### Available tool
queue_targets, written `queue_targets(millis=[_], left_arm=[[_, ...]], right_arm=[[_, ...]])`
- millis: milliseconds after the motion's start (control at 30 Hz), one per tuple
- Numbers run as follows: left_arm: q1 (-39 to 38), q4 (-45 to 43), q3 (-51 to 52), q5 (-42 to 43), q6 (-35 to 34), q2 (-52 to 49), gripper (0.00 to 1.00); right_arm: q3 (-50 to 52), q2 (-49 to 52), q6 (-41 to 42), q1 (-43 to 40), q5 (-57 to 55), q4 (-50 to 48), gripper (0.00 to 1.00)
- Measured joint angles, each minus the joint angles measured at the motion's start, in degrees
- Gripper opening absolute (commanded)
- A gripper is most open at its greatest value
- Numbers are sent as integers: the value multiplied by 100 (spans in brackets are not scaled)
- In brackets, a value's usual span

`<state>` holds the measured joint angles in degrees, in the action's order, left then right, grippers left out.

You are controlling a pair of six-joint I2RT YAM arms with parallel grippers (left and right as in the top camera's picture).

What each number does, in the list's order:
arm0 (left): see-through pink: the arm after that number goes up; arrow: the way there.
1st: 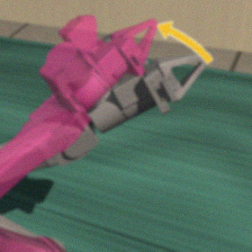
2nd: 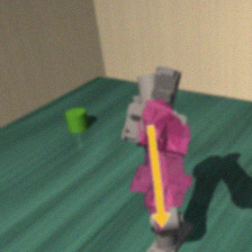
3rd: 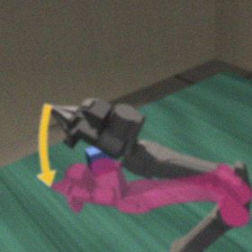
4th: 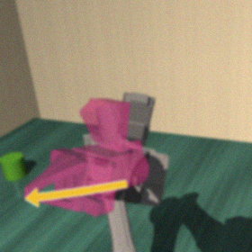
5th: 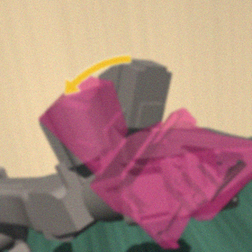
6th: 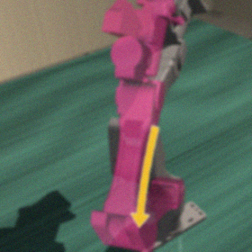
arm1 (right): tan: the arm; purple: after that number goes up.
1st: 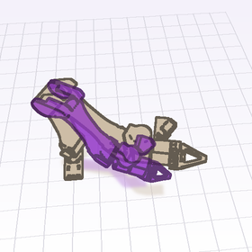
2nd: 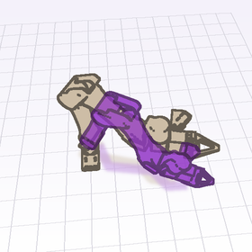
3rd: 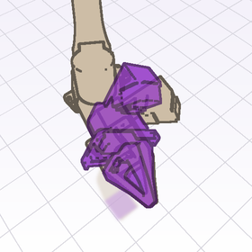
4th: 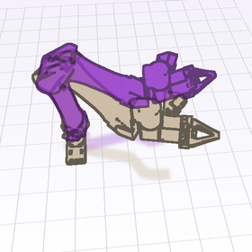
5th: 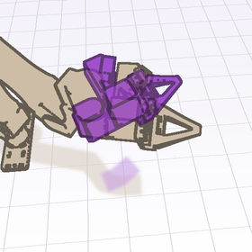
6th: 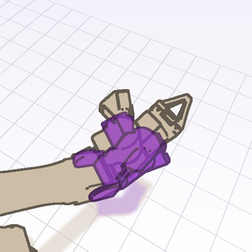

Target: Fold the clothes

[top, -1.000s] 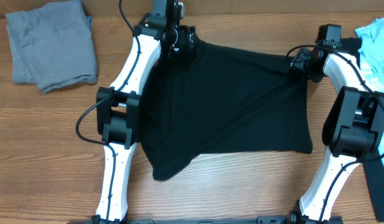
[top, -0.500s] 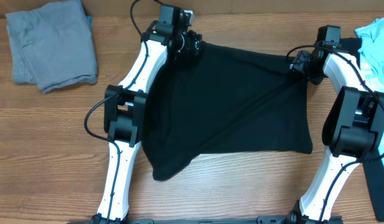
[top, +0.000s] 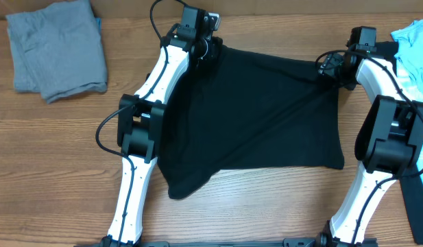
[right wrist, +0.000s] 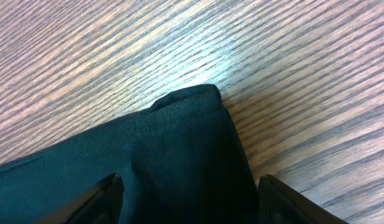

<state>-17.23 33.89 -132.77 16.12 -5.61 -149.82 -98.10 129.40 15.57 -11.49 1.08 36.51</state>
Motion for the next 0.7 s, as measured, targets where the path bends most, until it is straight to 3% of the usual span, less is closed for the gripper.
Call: queue_targets(millis=[133,233,467,633,700], left_arm=[[0,-37,0,-118,2,0,4],[2,-155,-2,-208,2,0,4],[74,-402,-267,-354,-59,-20,4],[192,-1250,-490,-702,-236,-22,4],[203,-1628,-498,-907,-289,-22,18]], right_arm=[[0,0,-44,0,0,-17,72],[0,0,-70,0,0,-52,64],[-63,0,-83,0,0,-138,67],[-212,0,-76,0,0,-223,70],[-219,0,-83,0,0,-221,70]])
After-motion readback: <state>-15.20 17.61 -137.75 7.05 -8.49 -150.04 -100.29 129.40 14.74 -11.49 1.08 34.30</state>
